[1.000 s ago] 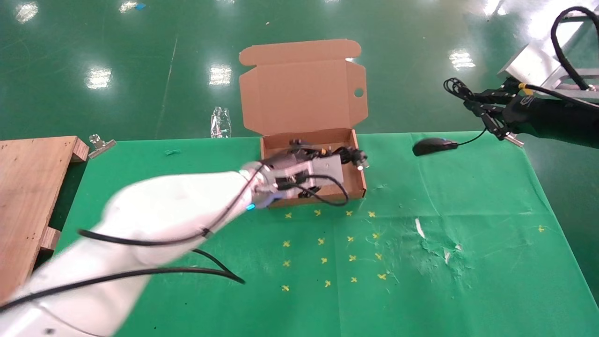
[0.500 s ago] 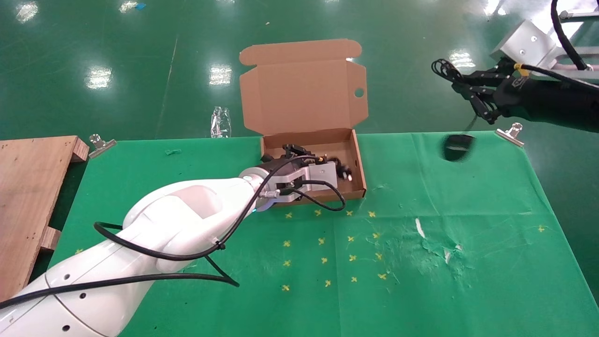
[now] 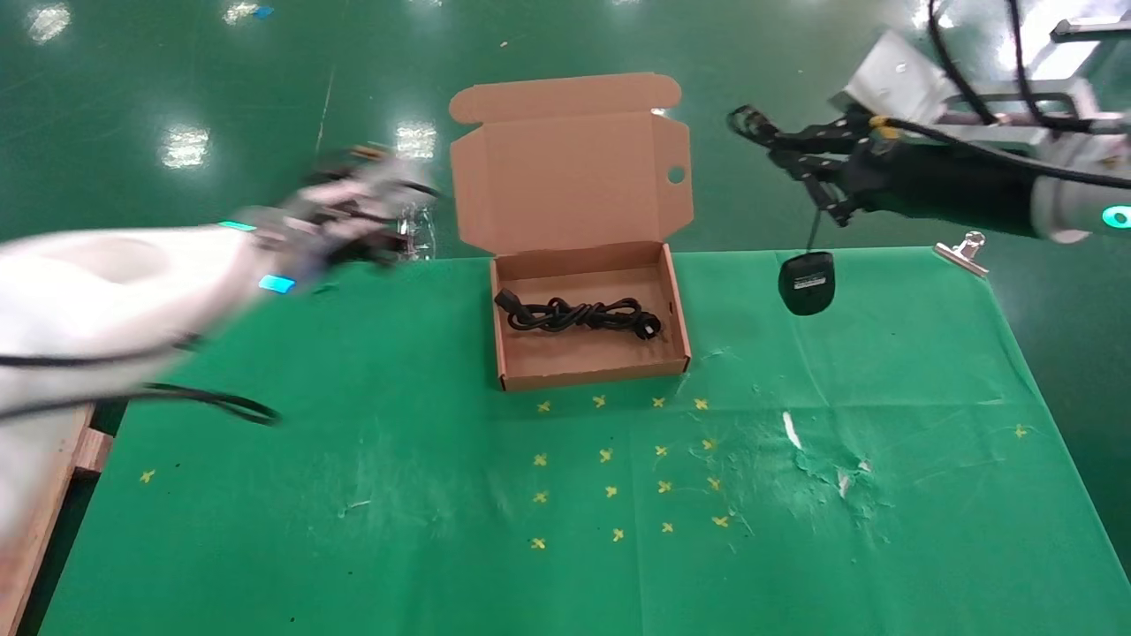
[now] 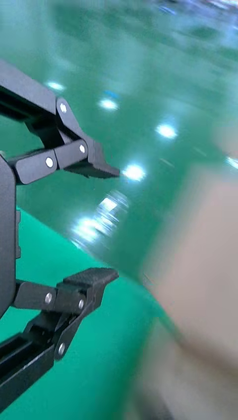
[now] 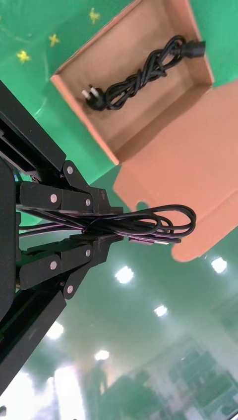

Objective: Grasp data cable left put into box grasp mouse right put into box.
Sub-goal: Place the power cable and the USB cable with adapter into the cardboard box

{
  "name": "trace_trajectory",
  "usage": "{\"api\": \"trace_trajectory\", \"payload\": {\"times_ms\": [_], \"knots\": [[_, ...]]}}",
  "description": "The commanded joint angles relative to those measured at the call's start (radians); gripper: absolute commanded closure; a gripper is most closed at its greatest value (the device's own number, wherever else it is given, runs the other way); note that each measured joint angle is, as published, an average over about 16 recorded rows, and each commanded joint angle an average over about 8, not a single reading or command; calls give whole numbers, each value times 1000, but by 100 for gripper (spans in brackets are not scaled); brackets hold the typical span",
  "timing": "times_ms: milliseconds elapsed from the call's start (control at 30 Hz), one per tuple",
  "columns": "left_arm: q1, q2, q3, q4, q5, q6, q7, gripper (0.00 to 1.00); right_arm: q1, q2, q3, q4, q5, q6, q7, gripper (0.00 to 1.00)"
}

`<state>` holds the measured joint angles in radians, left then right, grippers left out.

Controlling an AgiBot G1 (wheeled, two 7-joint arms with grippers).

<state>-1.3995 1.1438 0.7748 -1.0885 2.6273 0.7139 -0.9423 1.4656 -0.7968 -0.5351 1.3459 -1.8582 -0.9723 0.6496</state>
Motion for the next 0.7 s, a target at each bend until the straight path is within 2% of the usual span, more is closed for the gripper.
{"api": "trace_trajectory", "payload": {"times_ms": [33, 167, 400, 533, 700], "knots": [[-18, -46, -28, 20, 19, 10, -26, 0, -2, -15, -5, -2, 4, 2, -9, 100], [-20, -41, -35, 36, 88, 13, -57, 0, -13, -68, -23, -4, 24, 3, -15, 100], [-11, -34, -40, 24, 123, 22, -84, 0, -31, -220, -73, -58, 27, 33, -36, 100], [-9, -34, -41, 18, 128, 26, -89, 0, -22, -318, -103, -164, 18, 60, -81, 100], [-8, -35, -42, 15, 132, 28, -92, 0, -7, -405, -121, -354, 2, 123, -158, 100]]}}
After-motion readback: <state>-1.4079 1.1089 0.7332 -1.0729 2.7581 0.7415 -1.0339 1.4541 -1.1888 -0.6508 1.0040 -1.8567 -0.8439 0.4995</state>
